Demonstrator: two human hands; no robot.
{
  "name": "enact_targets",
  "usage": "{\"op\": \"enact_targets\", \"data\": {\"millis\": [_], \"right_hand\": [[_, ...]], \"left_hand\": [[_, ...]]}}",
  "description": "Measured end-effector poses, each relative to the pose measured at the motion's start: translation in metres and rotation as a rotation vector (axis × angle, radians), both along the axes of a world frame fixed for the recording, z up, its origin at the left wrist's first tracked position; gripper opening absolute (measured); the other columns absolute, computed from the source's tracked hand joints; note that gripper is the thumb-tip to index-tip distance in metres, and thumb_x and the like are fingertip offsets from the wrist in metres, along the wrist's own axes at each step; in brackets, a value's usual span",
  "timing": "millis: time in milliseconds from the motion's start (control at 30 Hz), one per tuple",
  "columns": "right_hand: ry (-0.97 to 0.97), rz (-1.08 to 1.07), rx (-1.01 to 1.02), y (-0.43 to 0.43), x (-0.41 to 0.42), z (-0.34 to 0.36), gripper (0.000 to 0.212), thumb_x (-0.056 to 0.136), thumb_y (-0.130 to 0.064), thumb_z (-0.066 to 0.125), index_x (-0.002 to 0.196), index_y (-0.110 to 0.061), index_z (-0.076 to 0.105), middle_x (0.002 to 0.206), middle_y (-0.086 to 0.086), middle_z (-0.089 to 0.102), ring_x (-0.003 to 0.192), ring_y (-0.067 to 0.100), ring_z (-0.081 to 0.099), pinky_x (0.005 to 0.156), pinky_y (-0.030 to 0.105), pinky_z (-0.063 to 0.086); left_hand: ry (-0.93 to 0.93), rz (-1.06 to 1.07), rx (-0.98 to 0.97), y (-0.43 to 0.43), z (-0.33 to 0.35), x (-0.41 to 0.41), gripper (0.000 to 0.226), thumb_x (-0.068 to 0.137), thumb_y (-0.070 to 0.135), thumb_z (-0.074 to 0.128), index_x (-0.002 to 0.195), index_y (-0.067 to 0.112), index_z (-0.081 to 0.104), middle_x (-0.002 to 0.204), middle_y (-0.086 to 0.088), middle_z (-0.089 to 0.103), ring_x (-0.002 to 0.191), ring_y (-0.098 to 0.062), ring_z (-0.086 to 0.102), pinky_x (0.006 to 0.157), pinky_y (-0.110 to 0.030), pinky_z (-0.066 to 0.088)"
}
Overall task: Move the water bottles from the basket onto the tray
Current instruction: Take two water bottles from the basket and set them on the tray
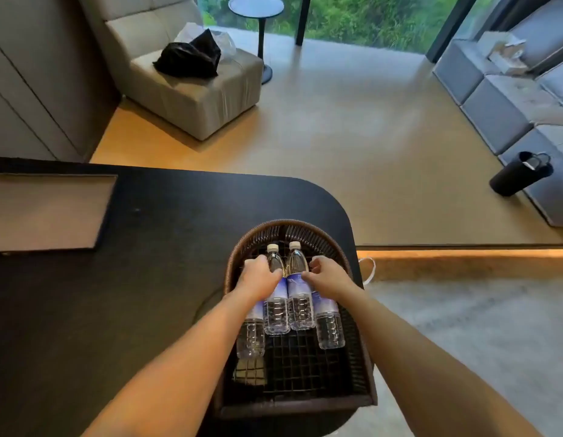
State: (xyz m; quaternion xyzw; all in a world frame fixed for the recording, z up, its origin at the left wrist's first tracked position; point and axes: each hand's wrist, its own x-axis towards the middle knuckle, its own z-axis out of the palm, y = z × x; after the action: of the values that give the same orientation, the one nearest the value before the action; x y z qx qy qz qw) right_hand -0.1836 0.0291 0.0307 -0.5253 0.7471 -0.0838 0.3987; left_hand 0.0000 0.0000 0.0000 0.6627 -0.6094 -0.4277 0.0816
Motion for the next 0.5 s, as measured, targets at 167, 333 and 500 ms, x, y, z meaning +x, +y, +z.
{"op": "enact_targets", "data": {"millis": [167,333,500], "right_hand": [[-0.022,-0.004,0.133,-0.042,0.002,-0.026,0.038,0.09,-0.033,0.076,0.118,-0.014,0.059,0.107,0.01,0.072,0.095,0.034,0.074,0.086,0.053,0.061],[0.018,0.045,0.178,-0.061,0.0,-0.039,0.033,0.086,-0.032,0.08,0.108,-0.014,0.062,0.101,0.007,0.073,0.082,0.029,0.076,0.074,0.048,0.065],[0.023,0.03,0.158,-0.07,-0.003,-0.045,0.037,0.073,-0.025,0.087,0.103,-0.013,0.068,0.098,0.006,0.074,0.091,0.024,0.072,0.089,0.048,0.06]], "left_hand": [[-0.03,-0.028,0.106,-0.031,-0.013,-0.004,0.027,0.085,0.04,0.078,0.092,0.018,0.064,0.097,-0.005,0.072,0.094,-0.026,0.069,0.083,-0.038,0.055],[-0.112,-0.087,0.136,-0.047,-0.023,-0.008,0.033,0.077,0.048,0.082,0.081,0.022,0.063,0.094,-0.005,0.075,0.09,-0.028,0.07,0.079,-0.039,0.057],[-0.153,-0.096,0.123,-0.051,-0.025,-0.014,0.033,0.074,0.045,0.085,0.075,0.022,0.061,0.095,-0.006,0.077,0.093,-0.03,0.071,0.081,-0.042,0.058]]}}
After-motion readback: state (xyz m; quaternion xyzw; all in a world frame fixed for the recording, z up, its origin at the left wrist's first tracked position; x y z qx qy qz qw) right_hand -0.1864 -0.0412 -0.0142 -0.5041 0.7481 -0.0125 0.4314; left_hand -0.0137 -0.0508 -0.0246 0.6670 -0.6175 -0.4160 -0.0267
